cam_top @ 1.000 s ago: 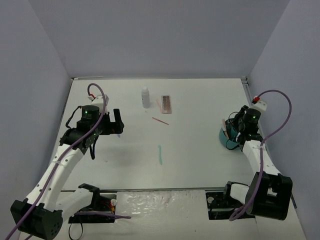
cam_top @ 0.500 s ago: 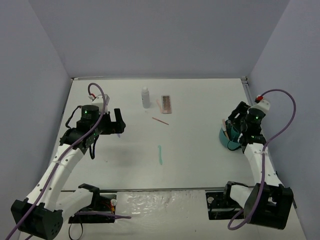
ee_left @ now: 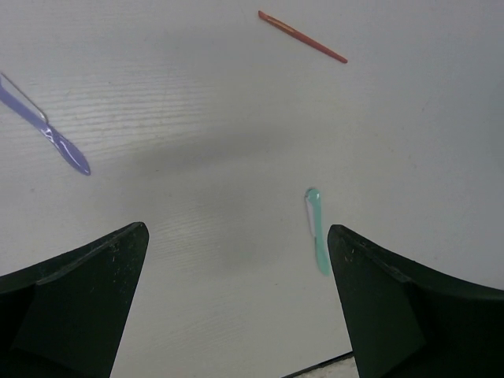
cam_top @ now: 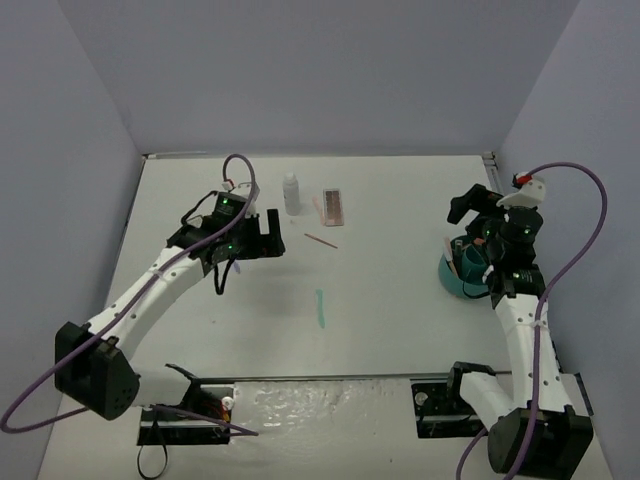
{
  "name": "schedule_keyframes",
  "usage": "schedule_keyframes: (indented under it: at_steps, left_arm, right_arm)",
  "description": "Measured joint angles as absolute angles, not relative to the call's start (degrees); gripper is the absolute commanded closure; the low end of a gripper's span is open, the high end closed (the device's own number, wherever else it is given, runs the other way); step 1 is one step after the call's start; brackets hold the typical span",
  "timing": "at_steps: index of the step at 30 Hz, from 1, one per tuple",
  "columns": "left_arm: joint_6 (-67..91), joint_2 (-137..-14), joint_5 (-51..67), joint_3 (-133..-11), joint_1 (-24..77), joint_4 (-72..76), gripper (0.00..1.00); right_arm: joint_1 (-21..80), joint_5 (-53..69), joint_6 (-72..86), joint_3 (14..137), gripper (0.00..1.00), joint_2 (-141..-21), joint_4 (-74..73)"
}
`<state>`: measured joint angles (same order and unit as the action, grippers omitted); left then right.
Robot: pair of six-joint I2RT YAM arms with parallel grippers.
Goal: Organize the makeup
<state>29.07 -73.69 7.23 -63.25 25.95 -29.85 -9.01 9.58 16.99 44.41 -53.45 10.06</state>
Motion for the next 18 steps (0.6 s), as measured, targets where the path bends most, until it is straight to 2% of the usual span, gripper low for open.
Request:
schedule_keyframes:
  at_steps: [4, 8, 9, 18]
  left_arm:
    - [38.14, -83.22, 2.13, -72.16, 31.25, -29.96, 0.03]
    - [48.59, -94.16, -2.48, -80.24, 33.91, -32.79, 0.09]
    - [51.50, -97.28, -3.32, -82.57, 34.21, -33.60, 0.14]
    - [71.55, -118.71, -7.70, -99.53, 34.97, -42.83, 0.32]
  right_arm:
    - [-4.09, 10.50, 15.97, 44.42, 0.03, -53.25, 8.87]
    - [-0.34, 9.93, 14.97, 44.26, 0.01, -52.14, 8.11]
    - [0.41, 9.66, 14.78, 44.13, 0.01, -51.63, 8.05]
    - [6.43, 6.68, 13.09, 43.55, 0.00, -47.33, 7.82]
